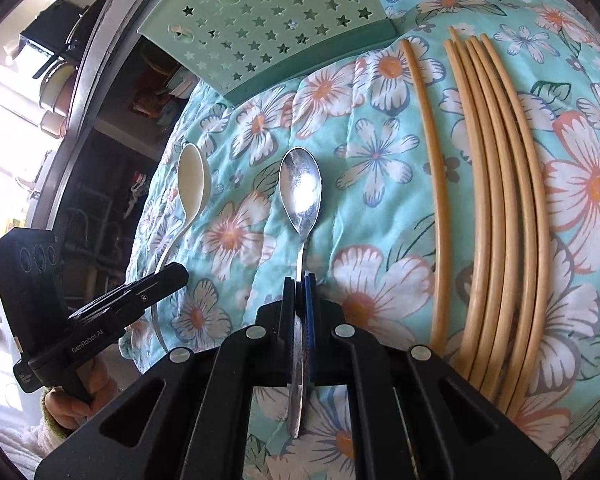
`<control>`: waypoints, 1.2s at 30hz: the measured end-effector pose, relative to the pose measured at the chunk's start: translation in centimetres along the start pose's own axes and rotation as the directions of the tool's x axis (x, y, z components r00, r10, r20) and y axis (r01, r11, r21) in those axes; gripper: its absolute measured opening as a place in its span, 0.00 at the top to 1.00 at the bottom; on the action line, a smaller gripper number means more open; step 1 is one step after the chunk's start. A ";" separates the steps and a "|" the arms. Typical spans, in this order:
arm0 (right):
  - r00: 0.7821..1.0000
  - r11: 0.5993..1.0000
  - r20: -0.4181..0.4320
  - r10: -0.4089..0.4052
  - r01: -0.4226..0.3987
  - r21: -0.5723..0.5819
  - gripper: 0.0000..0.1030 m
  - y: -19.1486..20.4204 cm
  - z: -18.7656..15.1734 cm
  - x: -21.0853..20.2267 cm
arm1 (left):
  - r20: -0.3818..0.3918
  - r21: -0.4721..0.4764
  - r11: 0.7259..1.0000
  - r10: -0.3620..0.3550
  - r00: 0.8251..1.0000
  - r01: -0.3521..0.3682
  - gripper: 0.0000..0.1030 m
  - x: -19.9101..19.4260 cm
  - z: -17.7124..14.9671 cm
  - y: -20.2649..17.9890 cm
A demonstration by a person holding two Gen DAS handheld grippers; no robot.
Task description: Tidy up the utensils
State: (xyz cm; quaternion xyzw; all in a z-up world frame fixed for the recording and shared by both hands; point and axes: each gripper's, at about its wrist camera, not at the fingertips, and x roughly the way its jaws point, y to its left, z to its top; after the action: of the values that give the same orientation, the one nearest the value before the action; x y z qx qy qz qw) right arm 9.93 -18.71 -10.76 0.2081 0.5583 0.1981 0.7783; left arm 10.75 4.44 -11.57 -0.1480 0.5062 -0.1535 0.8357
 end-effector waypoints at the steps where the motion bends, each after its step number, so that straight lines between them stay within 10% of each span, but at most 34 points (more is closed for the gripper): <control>1: 1.000 1.000 -0.006 0.004 -0.004 -0.002 0.95 0.1 -0.2 0.0 | -0.010 -0.016 1.000 -0.001 1.000 0.001 0.90 -0.1 -0.3 0.4; 18: 0.999 0.996 0.044 -0.005 0.008 -0.085 0.61 1.6 2.6 -1.2 | 0.108 0.060 0.997 -0.063 0.992 0.057 0.57 -3.9 2.5 1.7; 36: 0.999 0.994 0.041 -0.029 0.033 -0.100 0.61 0.6 6.4 0.8 | -0.051 0.239 0.968 -0.068 0.996 0.078 0.64 3.3 8.0 2.1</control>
State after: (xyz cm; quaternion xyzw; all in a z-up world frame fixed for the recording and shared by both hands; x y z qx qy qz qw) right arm 16.23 -18.43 -9.21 0.1640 0.5352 0.2097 0.8017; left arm 19.55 5.70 -11.54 -0.0608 0.4956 -0.2476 0.8303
